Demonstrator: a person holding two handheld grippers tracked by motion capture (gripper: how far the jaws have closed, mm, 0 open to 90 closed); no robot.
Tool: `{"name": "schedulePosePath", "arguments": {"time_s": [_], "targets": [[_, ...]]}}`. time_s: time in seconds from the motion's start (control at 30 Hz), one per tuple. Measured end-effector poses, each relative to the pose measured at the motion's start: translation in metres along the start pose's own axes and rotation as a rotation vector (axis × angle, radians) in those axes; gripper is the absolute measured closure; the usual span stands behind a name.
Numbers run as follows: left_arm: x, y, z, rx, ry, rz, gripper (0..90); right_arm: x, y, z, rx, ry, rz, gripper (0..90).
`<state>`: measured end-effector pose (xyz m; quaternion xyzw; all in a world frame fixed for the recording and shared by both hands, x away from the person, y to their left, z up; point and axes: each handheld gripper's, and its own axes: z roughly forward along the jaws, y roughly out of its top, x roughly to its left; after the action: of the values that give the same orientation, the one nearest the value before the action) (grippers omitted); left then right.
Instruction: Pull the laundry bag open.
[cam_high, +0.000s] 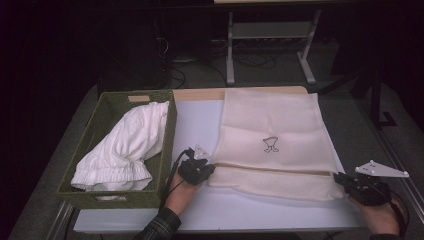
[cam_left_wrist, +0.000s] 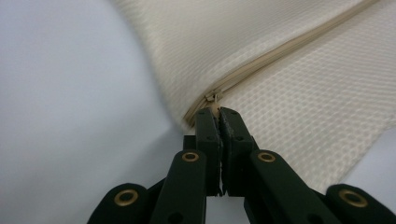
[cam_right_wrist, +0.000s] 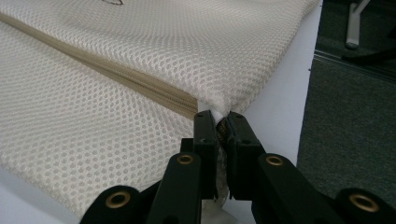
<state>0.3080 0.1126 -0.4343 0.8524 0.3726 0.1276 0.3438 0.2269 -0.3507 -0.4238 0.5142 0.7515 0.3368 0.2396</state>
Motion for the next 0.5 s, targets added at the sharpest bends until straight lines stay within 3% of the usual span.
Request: {"name": "schedulePosePath", "arguments": {"time_s": [0.03,0.17,0.33,0.5], "targets": [[0.002,0.000,0.001,0.001,-0.018,-0.029,87.3,0.000,0.000,0.000,0.004,-0.002,-0.001,83.8],[0.002,0.005,0.002,-0.001,-0.018,-0.017,87.2,0.001,0.001,0.001,0.007,-0.013,-0.027,83.8],[0.007,0.014,0.009,-0.011,-0.011,-0.018,87.1,-0.002,0.001,0.003,0.000,-0.005,-0.017,83.5],[0.014,0.025,0.019,-0.027,-0.014,-0.060,87.1,-0.006,0.004,0.007,-0.008,-0.005,-0.012,83.0]]}}
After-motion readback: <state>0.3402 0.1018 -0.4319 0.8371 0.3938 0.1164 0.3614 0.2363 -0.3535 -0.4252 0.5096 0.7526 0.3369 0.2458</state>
